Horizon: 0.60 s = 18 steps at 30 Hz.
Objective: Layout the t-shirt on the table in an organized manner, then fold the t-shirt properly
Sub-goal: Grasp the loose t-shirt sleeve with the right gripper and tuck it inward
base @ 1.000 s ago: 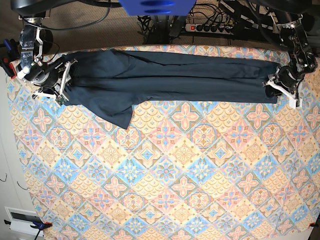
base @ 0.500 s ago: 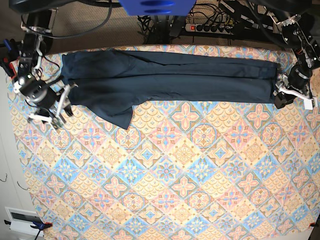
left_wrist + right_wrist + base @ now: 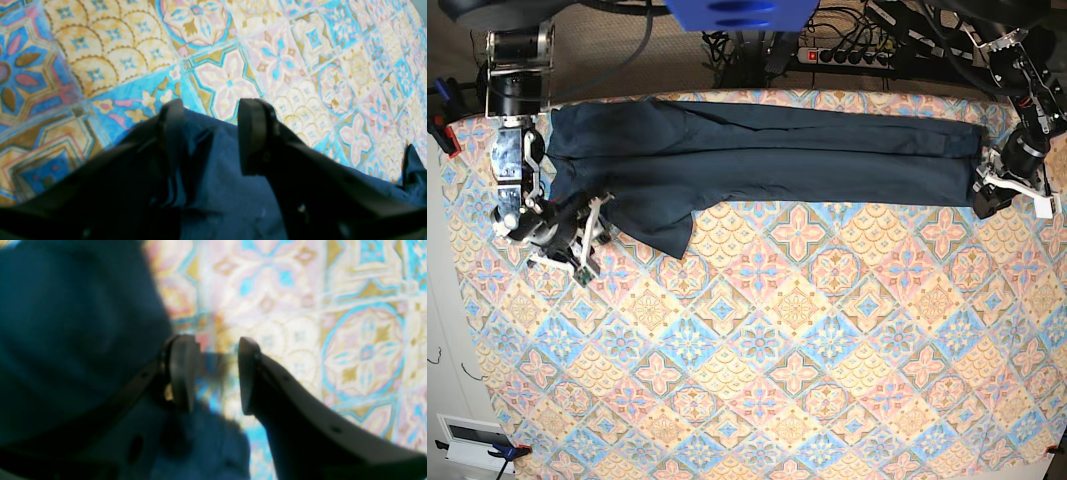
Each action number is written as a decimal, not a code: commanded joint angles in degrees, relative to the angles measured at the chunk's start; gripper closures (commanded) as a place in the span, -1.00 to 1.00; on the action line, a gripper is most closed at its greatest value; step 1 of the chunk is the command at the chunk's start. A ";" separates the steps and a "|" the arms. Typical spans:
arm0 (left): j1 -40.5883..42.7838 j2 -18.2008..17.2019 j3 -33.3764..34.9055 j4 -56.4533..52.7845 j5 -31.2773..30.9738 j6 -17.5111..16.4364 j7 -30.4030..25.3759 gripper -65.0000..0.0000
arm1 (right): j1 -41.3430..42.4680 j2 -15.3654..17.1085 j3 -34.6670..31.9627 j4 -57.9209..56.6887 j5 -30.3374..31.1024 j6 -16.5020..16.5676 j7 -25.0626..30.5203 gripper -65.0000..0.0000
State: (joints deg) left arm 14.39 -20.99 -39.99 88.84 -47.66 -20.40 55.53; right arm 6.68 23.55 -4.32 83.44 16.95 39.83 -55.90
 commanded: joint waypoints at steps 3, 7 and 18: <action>-0.28 -1.20 -0.41 0.96 -1.00 -0.39 -0.98 0.19 | 1.19 -0.47 0.23 -1.99 1.03 0.17 1.09 0.36; -0.37 -1.20 -0.41 0.96 -1.00 -0.39 -0.98 0.19 | 1.19 -0.47 0.23 -4.27 1.03 0.17 1.09 0.35; -0.37 -1.20 -0.41 0.96 -0.91 -0.39 -0.98 0.19 | 0.84 -0.65 -2.76 -7.18 1.20 0.17 1.09 0.35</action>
State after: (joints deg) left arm 14.28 -20.99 -39.99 88.84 -47.64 -20.43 55.51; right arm 7.14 22.72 -6.76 75.83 17.74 39.68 -54.68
